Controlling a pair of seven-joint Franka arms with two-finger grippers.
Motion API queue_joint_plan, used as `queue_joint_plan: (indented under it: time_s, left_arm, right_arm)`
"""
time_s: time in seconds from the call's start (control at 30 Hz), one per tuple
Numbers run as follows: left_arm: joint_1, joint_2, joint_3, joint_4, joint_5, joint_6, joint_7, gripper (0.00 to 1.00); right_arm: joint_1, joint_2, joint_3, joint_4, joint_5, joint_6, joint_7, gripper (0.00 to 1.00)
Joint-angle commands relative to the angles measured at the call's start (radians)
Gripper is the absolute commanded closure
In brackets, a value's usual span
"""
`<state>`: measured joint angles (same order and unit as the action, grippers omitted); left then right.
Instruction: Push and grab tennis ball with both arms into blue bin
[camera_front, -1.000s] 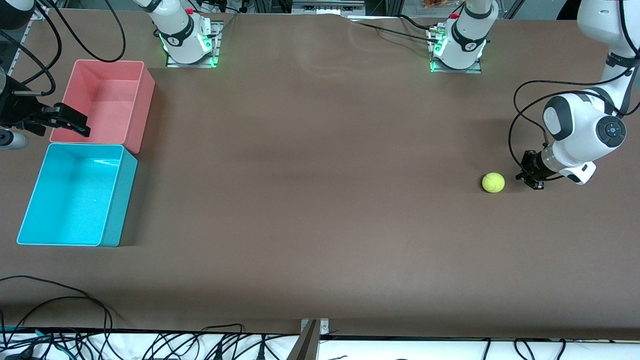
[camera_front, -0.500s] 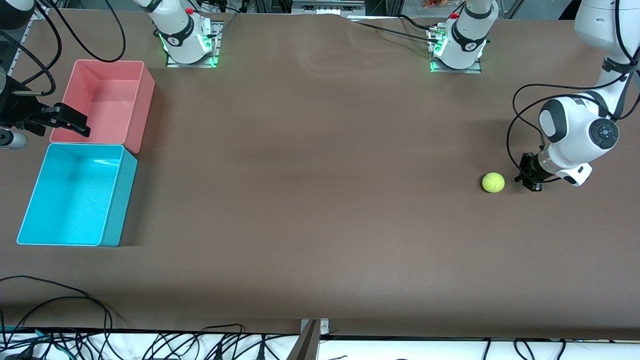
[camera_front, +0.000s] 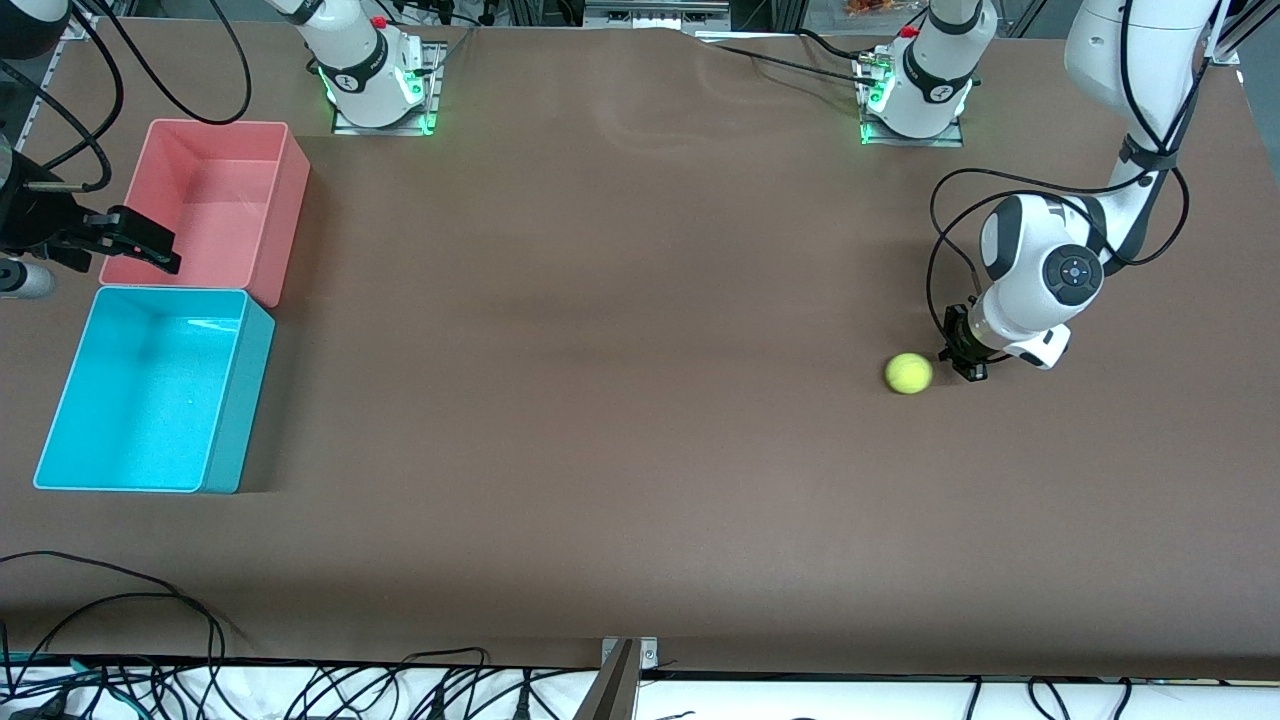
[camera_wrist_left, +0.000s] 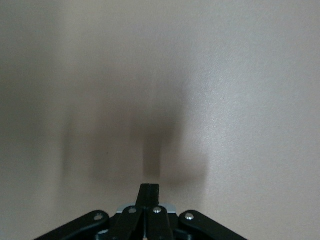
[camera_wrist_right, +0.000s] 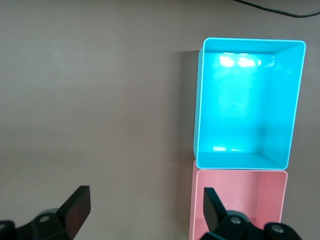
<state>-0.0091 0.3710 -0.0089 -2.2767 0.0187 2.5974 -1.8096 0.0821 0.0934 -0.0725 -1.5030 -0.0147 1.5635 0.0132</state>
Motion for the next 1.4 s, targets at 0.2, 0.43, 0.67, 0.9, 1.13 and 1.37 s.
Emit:
queue_joint_plan:
  time_s: [0.2,0.43,0.67,0.9,1.13,1.37]
  left_arm:
    - [0.054,-0.072,0.012,0.014,0.027,-0.063,0.157,1.0]
    - [0.072,-0.098,0.015,0.123,0.027,-0.232,0.352,1.0]
    - [0.086,-0.109,0.015,0.256,0.026,-0.387,0.541,1.0]
    - [0.087,-0.107,0.015,0.43,0.02,-0.572,0.752,1.0]
    - [0.09,-0.107,0.013,0.56,0.015,-0.701,0.97,1.0]
    - [0.089,-0.107,0.01,0.67,0.014,-0.815,1.185,1.0]
  right_arm:
    - [-0.001,-0.012,0.0,-0.008,-0.005,-0.007,0.002,0.0]
    - [-0.001,-0.012,0.0,-0.008,-0.004,-0.007,0.002,0.0]
    - [-0.002,-0.011,0.0,-0.008,-0.004,-0.007,-0.006,0.0]
    - [0.007,-0.003,0.003,-0.008,-0.01,-0.007,-0.007,0.0]
    - [0.015,0.034,0.01,-0.01,-0.01,-0.008,-0.01,0.0]
    - [0.044,0.032,0.011,-0.01,-0.01,-0.007,-0.006,0.0]
